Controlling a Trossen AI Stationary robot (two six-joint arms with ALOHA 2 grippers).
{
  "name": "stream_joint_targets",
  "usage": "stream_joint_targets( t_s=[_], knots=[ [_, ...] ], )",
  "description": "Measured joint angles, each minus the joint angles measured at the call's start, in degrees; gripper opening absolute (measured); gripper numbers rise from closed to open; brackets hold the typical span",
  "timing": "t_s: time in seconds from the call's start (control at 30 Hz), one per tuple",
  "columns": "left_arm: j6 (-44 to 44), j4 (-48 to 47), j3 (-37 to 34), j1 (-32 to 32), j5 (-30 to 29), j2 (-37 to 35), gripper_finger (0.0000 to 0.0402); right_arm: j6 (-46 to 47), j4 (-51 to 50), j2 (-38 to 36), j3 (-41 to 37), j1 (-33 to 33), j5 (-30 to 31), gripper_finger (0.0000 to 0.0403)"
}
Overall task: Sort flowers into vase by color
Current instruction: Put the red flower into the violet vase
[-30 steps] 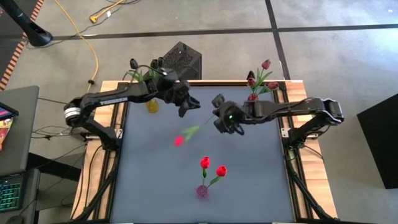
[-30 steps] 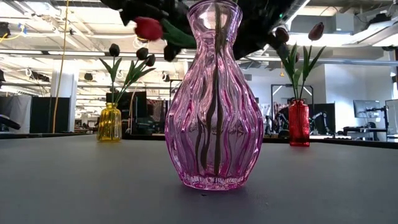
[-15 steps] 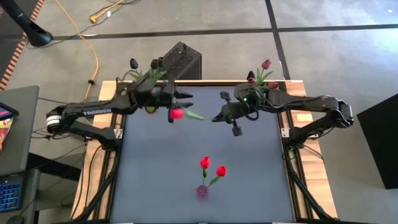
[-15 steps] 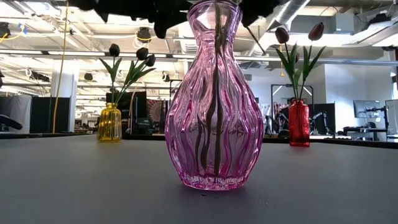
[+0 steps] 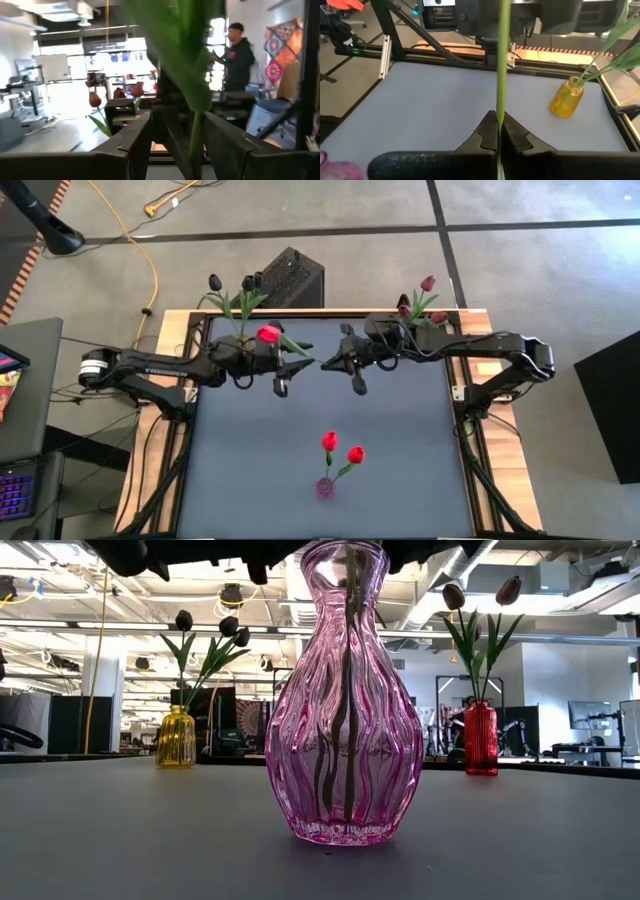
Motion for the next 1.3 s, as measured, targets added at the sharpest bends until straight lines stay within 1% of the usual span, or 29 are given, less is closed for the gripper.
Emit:
stream_joint_targets(
  t_s=[0.07, 0.23, 0.5, 0.67, 0.93, 1.0, 1.13, 1.3],
  knots=[
    [-1.35, -0.11, 0.26, 0.0, -0.47, 0.0, 0.016, 0.01, 0.68, 0.29, -0.01, 0.08, 0.07, 0.0026],
    [-4.7, -0.78, 0.4, -0.04, 0.87, 0.02, 0.016, -0.03, 1.81, 0.22, 0.01, 0.13, 1.2, 0.0029],
    [-5.73, -0.09, 0.42, -0.01, 0.31, 0.04, 0.016, -0.05, 2.75, 0.11, 0.01, 0.13, 1.29, 0.003],
    [-7.26, 1.72, 0.42, -0.21, 2.36, 0.04, 0.016, -0.05, 2.75, 0.11, 0.01, 0.13, 1.83, 0.0027],
    [-7.53, 2.18, 0.44, -0.96, 2.4, 0.04, 0.0158, -0.07, 3.07, 0.11, 0.0, 0.13, 3.09, 0.0031],
    [-7.77, 2.22, 0.44, -0.94, 2.35, 0.04, 0.0149, -0.07, 3.07, 0.11, 0.01, 0.13, 3.12, 0.003],
    [-7.77, 2.4, 0.44, -0.94, 1.79, 0.04, 0.0118, -0.07, 3.13, 0.11, 0.0, 0.13, 3.14, 0.0027],
    [-7.77, 2.63, 0.44, -0.94, 0.81, 0.04, 0.0072, -0.09, 3.25, 0.11, 0.01, 0.13, 3.14, 0.0039]
  ],
)
